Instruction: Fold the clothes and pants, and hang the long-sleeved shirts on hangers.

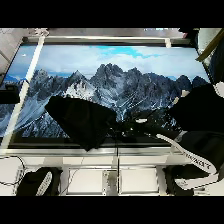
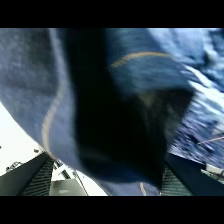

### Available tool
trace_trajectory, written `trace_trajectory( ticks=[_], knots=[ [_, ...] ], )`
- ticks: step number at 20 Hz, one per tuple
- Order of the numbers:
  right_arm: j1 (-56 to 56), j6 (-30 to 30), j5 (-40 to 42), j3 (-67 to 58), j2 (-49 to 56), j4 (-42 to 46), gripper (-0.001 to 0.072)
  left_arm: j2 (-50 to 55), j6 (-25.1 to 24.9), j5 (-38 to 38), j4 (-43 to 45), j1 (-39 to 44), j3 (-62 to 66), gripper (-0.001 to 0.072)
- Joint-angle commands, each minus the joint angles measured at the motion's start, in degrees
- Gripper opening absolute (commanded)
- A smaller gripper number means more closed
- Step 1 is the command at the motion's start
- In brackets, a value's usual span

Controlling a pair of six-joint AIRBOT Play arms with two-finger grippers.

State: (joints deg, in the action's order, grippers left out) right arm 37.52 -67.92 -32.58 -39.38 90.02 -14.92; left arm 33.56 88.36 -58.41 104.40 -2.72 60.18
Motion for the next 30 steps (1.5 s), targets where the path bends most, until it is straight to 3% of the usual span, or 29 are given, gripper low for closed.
trace_trajectory(
  ticks=[1,4,5,6,8,9,14,19,24,26,30],
  knots=[
    [2.43,-3.93,2.12,-4.96,3.63,2.03,0.0653,-0.04,0.02,-0.15,-0.11,0.00,-0.04,0.0687],
    [3.76,-4.94,2.16,-9.38,6.16,2.05,0.0616,-0.04,0.00,-1.29,-0.09,0.00,-0.04,0.0688],
    [3.96,-4.92,2.43,-10.58,6.29,2.10,0.0563,-0.04,0.00,-1.86,-0.09,0.00,-0.04,0.0688],
    [3.96,-4.85,3.10,-11.52,6.27,2.16,0.0445,-0.04,0.00,-2.40,-0.09,0.00,-0.04,0.0687],
    [3.93,-4.46,4.48,-13.62,6.27,3.63,0.0060,-0.04,0.00,-2.75,-0.09,0.00,-0.04,0.0687],
    [3.93,-4.44,4.74,-14.67,6.27,4.37,0.0010,-0.04,0.00,-2.73,-0.09,0.00,-0.04,0.0687],
    [-0.92,-2.93,4.70,-22.08,2.36,12.48,0.0010,-0.07,0.02,-2.73,-0.07,0.00,-0.04,0.0688],
    [-19.45,-3.23,1.05,-27.43,-10.88,26.32,0.0009,-0.28,1.73,-2.71,-0.11,0.02,-0.04,0.0687],
    [-46.05,-10.54,-14.73,-27.67,-25.42,42.14,0.0010,-0.26,1.97,-2.73,-0.11,0.00,-0.04,0.0687],
    [-57.68,-14.62,-21.97,-27.67,-31.12,50.05,0.0010,-0.26,4.31,-2.73,-0.11,0.00,-0.04,0.0688],
    [-82.05,-15.56,-36.11,-27.69,-40.54,59.36,0.0010,-0.24,5.79,-2.71,-0.09,0.02,-0.04,0.0687]
  ],
)
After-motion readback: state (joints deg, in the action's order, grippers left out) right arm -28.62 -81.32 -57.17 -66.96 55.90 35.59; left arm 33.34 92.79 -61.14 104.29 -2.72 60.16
